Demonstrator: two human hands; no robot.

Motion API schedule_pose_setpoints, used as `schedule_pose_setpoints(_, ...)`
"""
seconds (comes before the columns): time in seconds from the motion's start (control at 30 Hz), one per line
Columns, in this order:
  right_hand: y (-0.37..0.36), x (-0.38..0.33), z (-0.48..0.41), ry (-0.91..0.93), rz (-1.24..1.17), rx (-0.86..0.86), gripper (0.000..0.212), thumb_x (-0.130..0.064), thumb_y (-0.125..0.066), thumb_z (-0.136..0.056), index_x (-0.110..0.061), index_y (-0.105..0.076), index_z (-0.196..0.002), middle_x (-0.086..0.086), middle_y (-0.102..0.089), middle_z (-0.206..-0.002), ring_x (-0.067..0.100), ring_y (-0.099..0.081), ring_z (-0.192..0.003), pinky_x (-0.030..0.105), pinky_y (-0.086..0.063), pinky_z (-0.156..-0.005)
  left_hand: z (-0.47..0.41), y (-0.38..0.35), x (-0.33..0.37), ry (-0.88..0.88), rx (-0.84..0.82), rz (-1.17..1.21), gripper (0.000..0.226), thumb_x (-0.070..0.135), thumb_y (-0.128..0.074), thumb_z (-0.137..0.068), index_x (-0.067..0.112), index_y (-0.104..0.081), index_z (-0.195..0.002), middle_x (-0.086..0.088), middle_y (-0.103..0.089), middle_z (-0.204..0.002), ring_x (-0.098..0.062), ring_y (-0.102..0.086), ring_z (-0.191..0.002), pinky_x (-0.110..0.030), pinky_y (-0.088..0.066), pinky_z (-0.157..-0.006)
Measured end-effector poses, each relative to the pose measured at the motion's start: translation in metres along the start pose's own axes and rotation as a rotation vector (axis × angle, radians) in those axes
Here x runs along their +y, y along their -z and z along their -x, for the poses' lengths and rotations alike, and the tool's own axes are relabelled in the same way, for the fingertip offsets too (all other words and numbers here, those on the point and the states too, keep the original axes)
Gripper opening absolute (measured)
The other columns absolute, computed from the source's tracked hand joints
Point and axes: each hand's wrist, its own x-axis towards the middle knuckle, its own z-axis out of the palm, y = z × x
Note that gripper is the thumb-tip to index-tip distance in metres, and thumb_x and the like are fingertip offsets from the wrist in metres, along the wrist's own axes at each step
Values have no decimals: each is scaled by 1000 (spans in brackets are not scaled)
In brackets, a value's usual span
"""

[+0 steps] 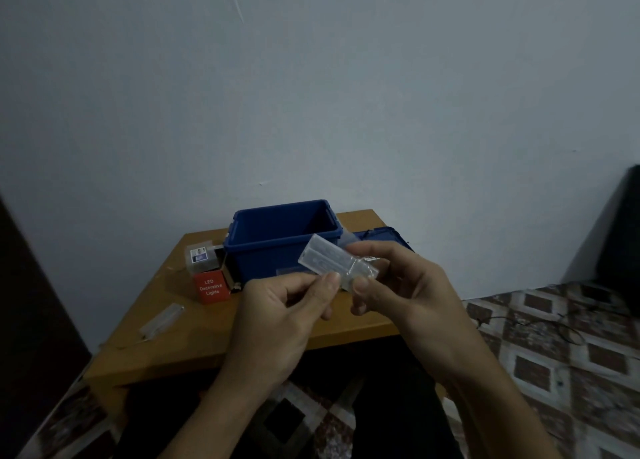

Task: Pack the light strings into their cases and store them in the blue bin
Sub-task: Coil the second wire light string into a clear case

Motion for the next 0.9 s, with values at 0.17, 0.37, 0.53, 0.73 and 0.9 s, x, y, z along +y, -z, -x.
schedule_pose_setpoints(0.17, 0, 1, 0, -4, -24, 6, 27, -17, -67, -92, -24, -69, -118, 15, -66, -87, 24, -68, -77, 36, -59, -77, 0, 1, 1, 14, 5, 2, 40, 39, -62, -87, 10, -69, -62, 10, -48, -41, 0, -39, -38, -11, -31, -45)
schedule_pose_setpoints(0.37, -2, 5, 0, 12, 17, 13, 28, -16, -66, -94, -28, -70, -120, 12, -68, -89, 25, -68, -79, 40, -60, -79, 1, 2, -1, 10, 5, -37, 43, 48, -60, -84, 10, -75, -71, 4, -55, -51, 0, -42, -43, -13, -33, -47)
schedule_pose_setpoints(0.53, -3, 5, -1, 41, -1, 64, 36, -13, -66, -94, -29, -66, -126, 16, -65, -91, 27, -68, -81, 35, -60, -75, 0, 5, 0, 73, -94, -28, 33, 43, -59, -89, 17, -75, -77, 4, -59, -59, -1, -47, -49, -17, -37, -51)
schedule_pose_setpoints(0.73, -5, 7, -1, 87, -19, 148, 31, -10, -69, -91, -25, -59, -116, 12, -64, -84, 29, -68, -79, 34, -60, -71, -2, 10, 4, 233, -222, -82, 24, 14, -53, -100, 30, -72, -104, 3, -63, -69, -9, -59, -65, -20, -46, -62)
schedule_pose_setpoints(0.9, -6, 9, -1, 78, 1, 149, 17, -11, -69, -92, -19, -67, -108, 12, -68, -90, 28, -68, -79, 32, -58, -69, -4, 14, 10, 353, -225, -101, 22, 16, -52, -101, 25, -72, -100, 6, -60, -63, -10, -61, -65, -22, -49, -60)
